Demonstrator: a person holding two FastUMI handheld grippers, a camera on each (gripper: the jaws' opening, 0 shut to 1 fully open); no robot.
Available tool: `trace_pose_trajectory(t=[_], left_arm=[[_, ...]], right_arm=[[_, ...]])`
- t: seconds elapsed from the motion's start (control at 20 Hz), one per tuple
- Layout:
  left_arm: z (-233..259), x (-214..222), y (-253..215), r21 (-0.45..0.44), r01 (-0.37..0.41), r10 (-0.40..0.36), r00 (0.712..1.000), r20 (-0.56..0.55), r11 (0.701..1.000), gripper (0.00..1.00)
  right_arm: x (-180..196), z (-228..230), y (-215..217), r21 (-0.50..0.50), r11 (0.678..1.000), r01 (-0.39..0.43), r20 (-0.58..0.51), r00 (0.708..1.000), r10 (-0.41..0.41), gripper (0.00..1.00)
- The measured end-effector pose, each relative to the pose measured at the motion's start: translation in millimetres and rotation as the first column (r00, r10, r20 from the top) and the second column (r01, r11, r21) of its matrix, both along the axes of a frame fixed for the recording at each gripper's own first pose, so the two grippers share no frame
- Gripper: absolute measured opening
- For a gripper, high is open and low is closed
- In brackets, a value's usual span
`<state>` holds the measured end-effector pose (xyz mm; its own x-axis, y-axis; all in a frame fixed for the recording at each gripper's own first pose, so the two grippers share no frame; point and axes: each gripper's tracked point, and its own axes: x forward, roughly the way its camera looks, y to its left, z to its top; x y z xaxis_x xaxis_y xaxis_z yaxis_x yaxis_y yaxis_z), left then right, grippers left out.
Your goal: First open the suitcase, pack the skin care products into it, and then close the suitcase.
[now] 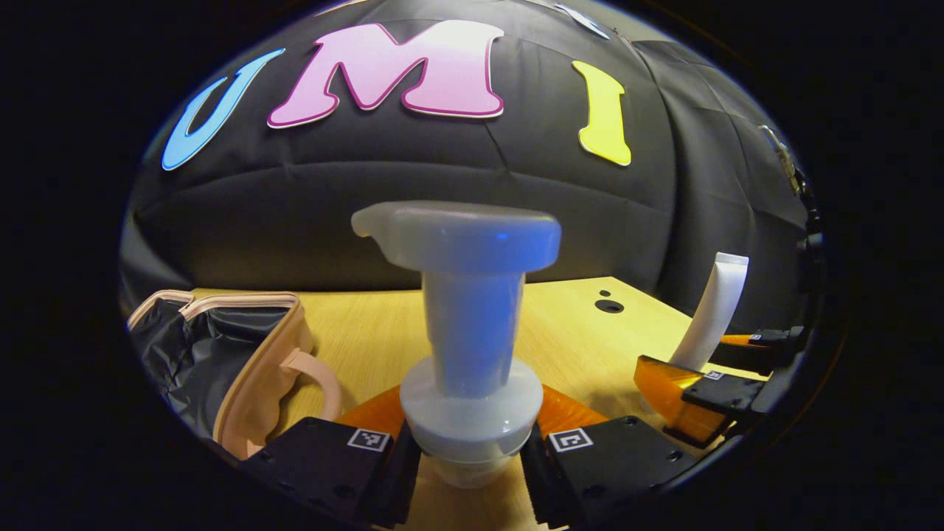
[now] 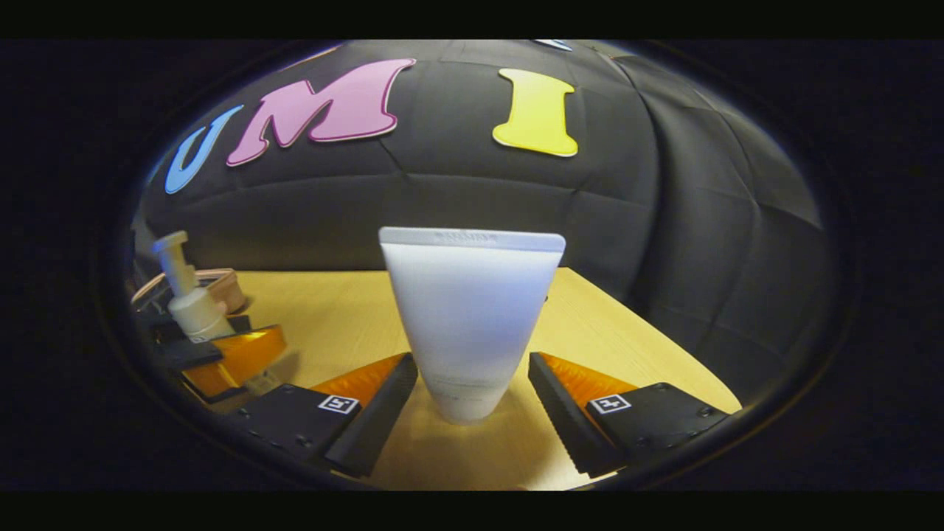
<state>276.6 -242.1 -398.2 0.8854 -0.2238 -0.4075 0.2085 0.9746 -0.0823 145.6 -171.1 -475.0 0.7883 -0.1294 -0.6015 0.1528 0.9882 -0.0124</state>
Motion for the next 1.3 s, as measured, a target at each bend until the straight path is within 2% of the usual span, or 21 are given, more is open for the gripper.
trace_pose_trajectory(t=[0.15, 0.3, 0.35, 0.5, 0.65, 0.85, 1.1, 1.3], left_arm=[[-1, -4, 6, -0.001, 0.002, -0.002, 1.000, -0.009, 1.000, 0.63], [-1, -6, 9, -0.010, 0.000, 0.000, 1.000, -0.011, 1.000, 0.63], [0, -6, 9, -0.012, 0.000, 0.000, 1.000, -0.009, 1.000, 0.63], [0, -6, 13, -0.020, -0.001, 0.001, 1.000, -0.007, 1.000, 0.66], [3, -10, 17, -0.031, -0.008, 0.008, 1.000, -0.016, 0.999, 0.63], [29, -15, 25, -0.053, -0.009, 0.008, 1.000, -0.011, 0.999, 0.63], [88, -18, 56, -0.104, -0.025, 0.027, 0.999, 0.017, 0.994, 0.63], [115, -23, 106, -0.081, -0.049, 0.051, 0.998, 0.026, 0.995, 0.63]], right_arm=[[7, -3, -2, -0.012, 1.000, 0.003, -0.012, 1.000, -0.003, 0.63], [11, -3, 4, -0.018, 1.000, -0.009, -0.011, 1.000, 0.009, 0.58], [12, -4, 3, -0.024, 1.000, -0.010, -0.009, 1.000, 0.009, 0.51], [13, -3, 6, -0.019, 1.000, -0.013, -0.002, 1.000, 0.013, 0.52], [14, 3, 7, -0.035, 0.999, -0.026, 0.015, 1.000, 0.026, 0.49], [18, 34, 19, -0.042, 0.997, -0.060, 0.069, 0.996, 0.063, 0.49], [20, 80, 60, -0.019, 0.989, -0.144, 0.108, 0.983, 0.145, 0.49], [26, 117, 111, 0.016, 0.977, -0.212, 0.159, 0.965, 0.206, 0.49]])
